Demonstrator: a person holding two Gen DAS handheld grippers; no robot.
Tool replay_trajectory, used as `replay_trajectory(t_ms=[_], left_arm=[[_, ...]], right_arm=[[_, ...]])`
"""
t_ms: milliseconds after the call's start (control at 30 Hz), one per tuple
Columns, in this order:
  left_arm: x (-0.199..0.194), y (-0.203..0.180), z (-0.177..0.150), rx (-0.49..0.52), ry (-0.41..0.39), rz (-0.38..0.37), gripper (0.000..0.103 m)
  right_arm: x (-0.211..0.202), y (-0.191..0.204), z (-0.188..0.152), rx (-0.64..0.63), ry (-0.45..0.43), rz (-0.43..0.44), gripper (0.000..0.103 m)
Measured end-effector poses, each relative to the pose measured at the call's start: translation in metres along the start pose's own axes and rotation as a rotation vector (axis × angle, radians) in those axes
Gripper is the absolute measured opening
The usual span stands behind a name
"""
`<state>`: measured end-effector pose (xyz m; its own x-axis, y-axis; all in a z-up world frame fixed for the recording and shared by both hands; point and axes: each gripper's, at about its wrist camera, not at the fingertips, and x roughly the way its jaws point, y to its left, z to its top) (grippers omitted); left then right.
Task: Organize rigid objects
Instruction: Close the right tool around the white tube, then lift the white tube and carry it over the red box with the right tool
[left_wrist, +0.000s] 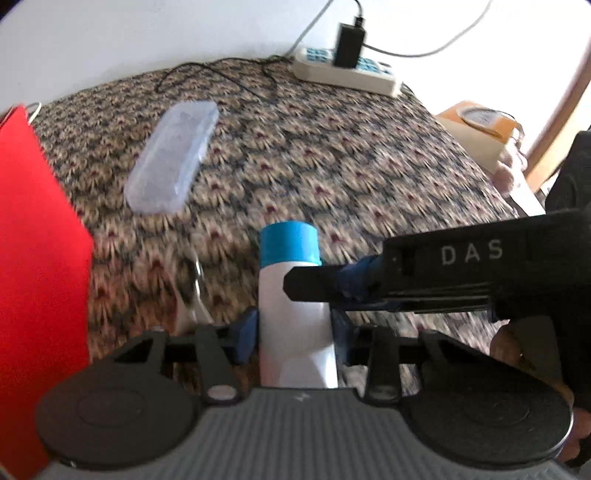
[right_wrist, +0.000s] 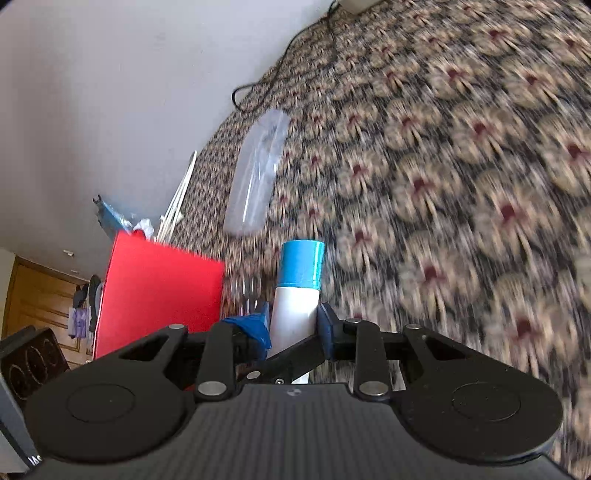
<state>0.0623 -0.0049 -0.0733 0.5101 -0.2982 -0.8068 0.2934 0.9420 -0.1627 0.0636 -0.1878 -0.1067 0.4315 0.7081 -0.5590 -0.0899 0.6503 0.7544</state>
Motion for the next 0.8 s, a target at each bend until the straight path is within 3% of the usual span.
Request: replay_trajectory(t_ms=[367, 600, 800], left_arm=[[-0.046, -0.017, -0.073, 0.03, 0.059, -0.113, 0.037], [-0.062, -0.009, -0.093, 0.029, 0.063, -0.164, 0.037], [-0.087, 0.001, -0.1, 0.07, 0.013, -0.196, 0.037]], right_arm=[[-0.037, 0.01, -0.083, 0.025, 0.042, -0.029, 0.015], [-0.036, 0.026, -0.107, 0.018, 0.01, -0.072, 0.01], [-0.041, 0.05, -0.117, 0.007, -0.044, -0.054, 0.008]])
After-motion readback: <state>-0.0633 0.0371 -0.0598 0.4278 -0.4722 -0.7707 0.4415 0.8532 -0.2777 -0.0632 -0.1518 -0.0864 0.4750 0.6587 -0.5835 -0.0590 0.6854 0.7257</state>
